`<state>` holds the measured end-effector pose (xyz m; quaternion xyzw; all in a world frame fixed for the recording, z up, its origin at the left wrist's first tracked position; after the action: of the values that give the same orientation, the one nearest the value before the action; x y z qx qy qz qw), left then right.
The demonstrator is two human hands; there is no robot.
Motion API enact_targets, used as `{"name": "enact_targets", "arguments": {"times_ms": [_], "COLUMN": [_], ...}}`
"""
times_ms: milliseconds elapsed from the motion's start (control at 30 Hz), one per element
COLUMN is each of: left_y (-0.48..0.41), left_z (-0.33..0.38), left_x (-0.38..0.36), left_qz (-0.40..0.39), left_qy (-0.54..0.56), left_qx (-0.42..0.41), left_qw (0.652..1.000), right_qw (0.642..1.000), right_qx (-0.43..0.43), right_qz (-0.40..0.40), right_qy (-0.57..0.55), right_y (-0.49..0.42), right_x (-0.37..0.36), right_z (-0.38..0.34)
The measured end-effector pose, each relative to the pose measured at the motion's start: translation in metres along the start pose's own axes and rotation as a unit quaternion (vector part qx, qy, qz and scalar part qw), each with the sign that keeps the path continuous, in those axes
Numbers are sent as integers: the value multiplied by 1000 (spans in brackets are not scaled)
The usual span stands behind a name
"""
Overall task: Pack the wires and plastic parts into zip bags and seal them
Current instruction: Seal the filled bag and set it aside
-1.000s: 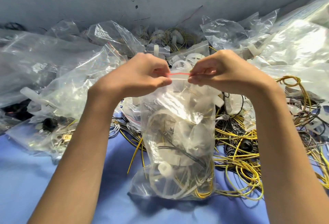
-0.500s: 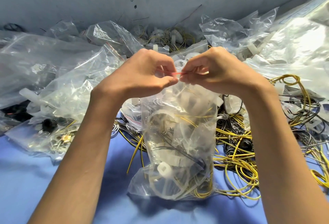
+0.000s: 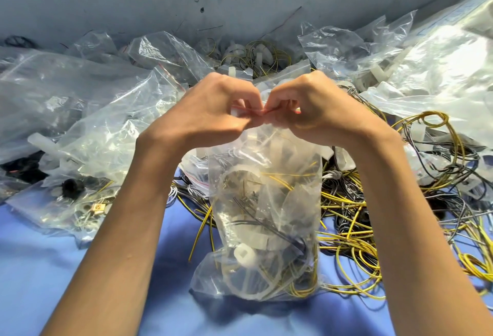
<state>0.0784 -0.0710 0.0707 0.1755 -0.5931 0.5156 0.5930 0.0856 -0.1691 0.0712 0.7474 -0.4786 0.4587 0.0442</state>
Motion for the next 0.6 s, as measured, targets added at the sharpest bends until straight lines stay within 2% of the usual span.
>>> {"name": "enact_targets", "arguments": {"times_ms": [100,167,267,367,467,600], "left_y": [2,6,21,41,40,30], "left_z": [-8,-22,-42,-33,-18,2], "left_x": [5,4,-14,-36,-40,-31], "left_qz": [-8,-42,-170,-308,-319,-274], "left_qy": [66,77,130,138,184,307], "left_qx": [30,71,131,94,52,23], "left_qw": [997,994,968,937,928,911], "right_qw": [1000,999,998,995,990,993], "right_qx": [-2,-17,-17,-15,-34,-51], "right_qz": [14,18,38,75,89,75], "right_qy": [-13,-25,-40,-67,-103,-77], "right_y": [-1,-1,1,3,3,3], "right_x": [4,5,7,15,19,16], "right_z": [-2,0,0,1,6,11]}}
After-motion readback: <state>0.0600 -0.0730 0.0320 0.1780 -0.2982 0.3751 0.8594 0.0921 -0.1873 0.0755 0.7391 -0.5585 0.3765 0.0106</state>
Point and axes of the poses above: each hand's wrist, its own y-axis away from the middle knuckle, its own x-axis out of the back of the hand, z = x × y, the point moved 9 cm from there along -y, towards the middle knuckle, and after that the axes turned 14 degrees about -y, right-handed, at the moved point
